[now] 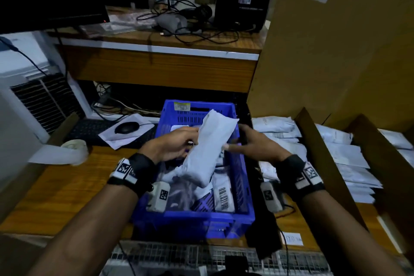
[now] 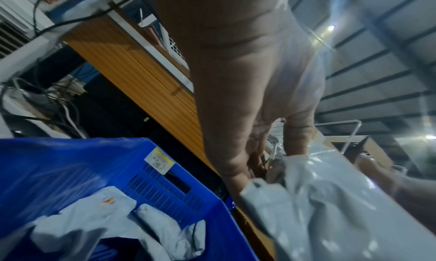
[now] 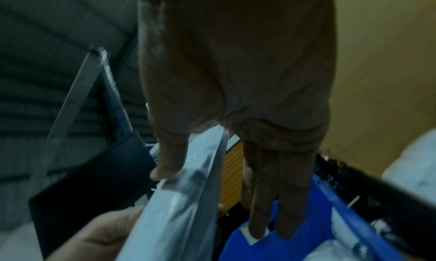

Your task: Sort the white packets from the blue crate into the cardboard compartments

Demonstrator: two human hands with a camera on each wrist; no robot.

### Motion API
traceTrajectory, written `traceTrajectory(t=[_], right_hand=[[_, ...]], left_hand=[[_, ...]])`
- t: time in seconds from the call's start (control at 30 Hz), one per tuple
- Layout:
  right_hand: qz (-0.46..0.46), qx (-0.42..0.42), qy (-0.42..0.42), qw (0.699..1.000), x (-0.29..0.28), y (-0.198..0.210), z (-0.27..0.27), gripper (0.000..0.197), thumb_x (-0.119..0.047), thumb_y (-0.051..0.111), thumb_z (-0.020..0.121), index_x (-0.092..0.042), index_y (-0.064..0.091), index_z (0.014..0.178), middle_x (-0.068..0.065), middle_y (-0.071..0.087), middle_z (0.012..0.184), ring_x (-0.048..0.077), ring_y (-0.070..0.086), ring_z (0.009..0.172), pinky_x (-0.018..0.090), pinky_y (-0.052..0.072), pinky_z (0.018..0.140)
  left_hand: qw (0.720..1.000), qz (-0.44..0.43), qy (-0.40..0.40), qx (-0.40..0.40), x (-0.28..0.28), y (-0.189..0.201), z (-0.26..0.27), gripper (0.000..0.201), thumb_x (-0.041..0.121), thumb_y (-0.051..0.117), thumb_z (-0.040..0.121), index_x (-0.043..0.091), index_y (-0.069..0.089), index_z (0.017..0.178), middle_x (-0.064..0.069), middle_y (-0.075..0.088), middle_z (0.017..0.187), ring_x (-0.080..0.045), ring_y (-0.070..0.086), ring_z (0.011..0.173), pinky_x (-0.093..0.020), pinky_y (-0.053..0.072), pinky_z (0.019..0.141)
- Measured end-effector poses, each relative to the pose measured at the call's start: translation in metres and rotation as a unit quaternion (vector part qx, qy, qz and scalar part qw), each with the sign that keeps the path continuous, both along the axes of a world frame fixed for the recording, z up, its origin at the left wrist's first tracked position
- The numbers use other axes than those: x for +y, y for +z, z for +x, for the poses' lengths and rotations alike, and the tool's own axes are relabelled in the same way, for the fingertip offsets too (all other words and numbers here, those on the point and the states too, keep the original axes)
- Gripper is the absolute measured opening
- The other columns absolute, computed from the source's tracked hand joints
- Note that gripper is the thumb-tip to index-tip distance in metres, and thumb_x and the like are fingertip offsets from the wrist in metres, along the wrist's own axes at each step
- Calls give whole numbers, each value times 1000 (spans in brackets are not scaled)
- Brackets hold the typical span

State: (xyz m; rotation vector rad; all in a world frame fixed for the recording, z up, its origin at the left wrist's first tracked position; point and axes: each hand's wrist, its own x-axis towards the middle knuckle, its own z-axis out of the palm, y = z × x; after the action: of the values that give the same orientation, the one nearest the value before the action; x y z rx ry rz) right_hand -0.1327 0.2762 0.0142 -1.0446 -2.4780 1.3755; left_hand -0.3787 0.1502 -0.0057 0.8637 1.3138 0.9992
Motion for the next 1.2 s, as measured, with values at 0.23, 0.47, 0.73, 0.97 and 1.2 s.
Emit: traceTrajectory(t=[0.23,0.47,0.73,0.97,1.2], right_hand=[[-153,193,-121,962,-24,25,-16,36,-21,76,98,-16,63,132,-2,78,107,21,75,98,39,62,77],[-160,206,-151,954,-27,43,-2,49,-48,74,96,-12,63,127,12,76,117,33,76,107,52,63,93],[-384,173,-104,901,-34,55,11,79,-68,38,103,0,61,138,19,74,124,28,75,109,41,62,95],[-267,203,-75,939,-31,51,24,52,-3,76,92,-3,59,141,21,72,129,44,66,124,60,53,106],[-224,206,-49,951,-36,49,26,50,9,69,92,-4,61,140,20,71,132,48,62,127,63,49,110]], left_hand=[[997,68,-14,-44,-9,10,28,46,18,66,97,17,61,143,-6,73,132,-22,70,118,-45,56,102],[987,143,3,74,-14,11,36,55,17,83,92,24,60,141,0,73,133,-27,74,115,-42,59,89],[799,433,74,411,-2,19,43,57,6,83,79,27,63,128,11,63,141,-24,55,129,-40,44,107],[841,369,164,361,-1,14,46,66,-8,61,90,24,48,146,8,34,165,-13,34,152,-37,35,122],[955,226,191,23,2,29,51,85,41,82,85,32,36,155,-5,68,137,-19,71,120,-37,59,92]])
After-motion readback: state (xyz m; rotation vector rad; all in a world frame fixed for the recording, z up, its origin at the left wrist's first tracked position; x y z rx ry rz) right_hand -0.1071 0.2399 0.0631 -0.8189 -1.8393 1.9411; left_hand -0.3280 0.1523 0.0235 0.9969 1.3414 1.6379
